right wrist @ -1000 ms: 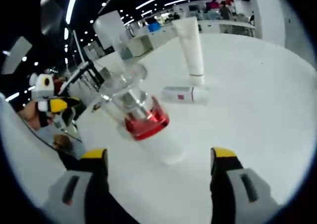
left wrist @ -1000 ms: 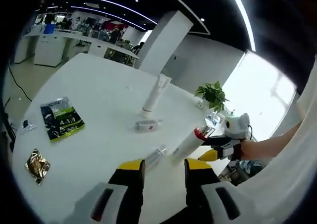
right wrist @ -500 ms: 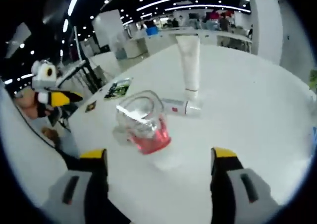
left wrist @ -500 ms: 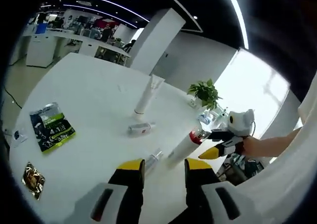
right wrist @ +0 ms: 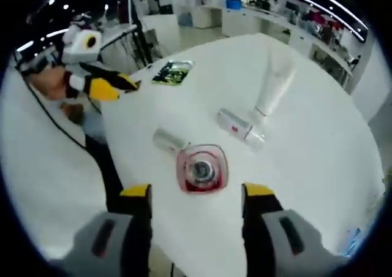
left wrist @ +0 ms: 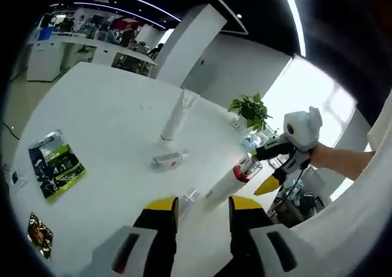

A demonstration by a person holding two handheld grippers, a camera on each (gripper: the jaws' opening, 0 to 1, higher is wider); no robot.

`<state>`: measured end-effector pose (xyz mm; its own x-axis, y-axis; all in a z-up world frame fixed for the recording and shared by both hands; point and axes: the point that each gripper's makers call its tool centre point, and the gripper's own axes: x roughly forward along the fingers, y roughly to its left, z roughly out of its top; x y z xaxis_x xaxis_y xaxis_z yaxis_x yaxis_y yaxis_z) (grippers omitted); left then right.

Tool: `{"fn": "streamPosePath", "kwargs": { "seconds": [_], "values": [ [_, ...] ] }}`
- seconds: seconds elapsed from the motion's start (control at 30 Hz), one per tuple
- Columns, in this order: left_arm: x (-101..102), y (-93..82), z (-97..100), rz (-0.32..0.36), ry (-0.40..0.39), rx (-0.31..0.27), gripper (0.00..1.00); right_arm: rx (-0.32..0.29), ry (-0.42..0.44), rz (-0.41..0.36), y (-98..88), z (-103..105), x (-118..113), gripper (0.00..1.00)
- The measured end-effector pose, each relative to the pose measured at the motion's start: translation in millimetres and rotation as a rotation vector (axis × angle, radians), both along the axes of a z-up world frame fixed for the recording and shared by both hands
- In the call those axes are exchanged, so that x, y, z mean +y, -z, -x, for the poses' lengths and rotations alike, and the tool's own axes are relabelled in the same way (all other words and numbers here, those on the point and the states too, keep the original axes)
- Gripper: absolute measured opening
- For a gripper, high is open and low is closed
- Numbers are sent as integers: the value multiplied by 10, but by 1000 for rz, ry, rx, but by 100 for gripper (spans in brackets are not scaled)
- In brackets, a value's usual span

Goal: Arrange the skincare products in the storage area until every visible bottle or jar stands upright without overlapping.

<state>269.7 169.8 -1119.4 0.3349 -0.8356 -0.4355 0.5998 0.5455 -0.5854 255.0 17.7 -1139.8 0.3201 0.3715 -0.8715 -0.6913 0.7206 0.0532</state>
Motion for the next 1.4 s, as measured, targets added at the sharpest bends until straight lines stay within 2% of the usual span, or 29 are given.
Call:
{"fn": "streamPosePath", "kwargs": {
  "seconds": [0.1,0.2,0.43,0.6,0.77,0.8,0.87,1.13,1.27,1.33,1.4],
  "values": [
    [-10,25,7,-22,26,4,33,22,-36,17,1,-30,32,50],
    [-6,51,16,-55,53,-4,33,45,-35,19,6,-67,-1,45],
    [-33,59,-30,-30,6,13,33,93,-106,32,38,-113,-22,37],
    [-80,112,14,-40,25,23,33,111,-120,55,94,-111,-3,30],
    [-42,129,-27,-41,17,32,34,122,-146,116,178,-122,-14,32],
    [-35,132,-35,-41,16,33,34,137,-159,107,184,-98,4,32],
    [-15,139,-53,-39,16,38,34,150,-127,87,173,-125,13,32],
    [0,125,-164,-16,10,46,35,177,-137,111,181,-113,-15,32],
    [-4,103,-193,-12,7,44,35,171,-138,109,178,-114,-10,32],
    [-2,84,-188,-29,22,30,35,143,-167,108,173,-122,-7,34],
    [8,57,-198,-27,14,11,35,126,-163,116,179,-125,-40,41]
  ]
}}
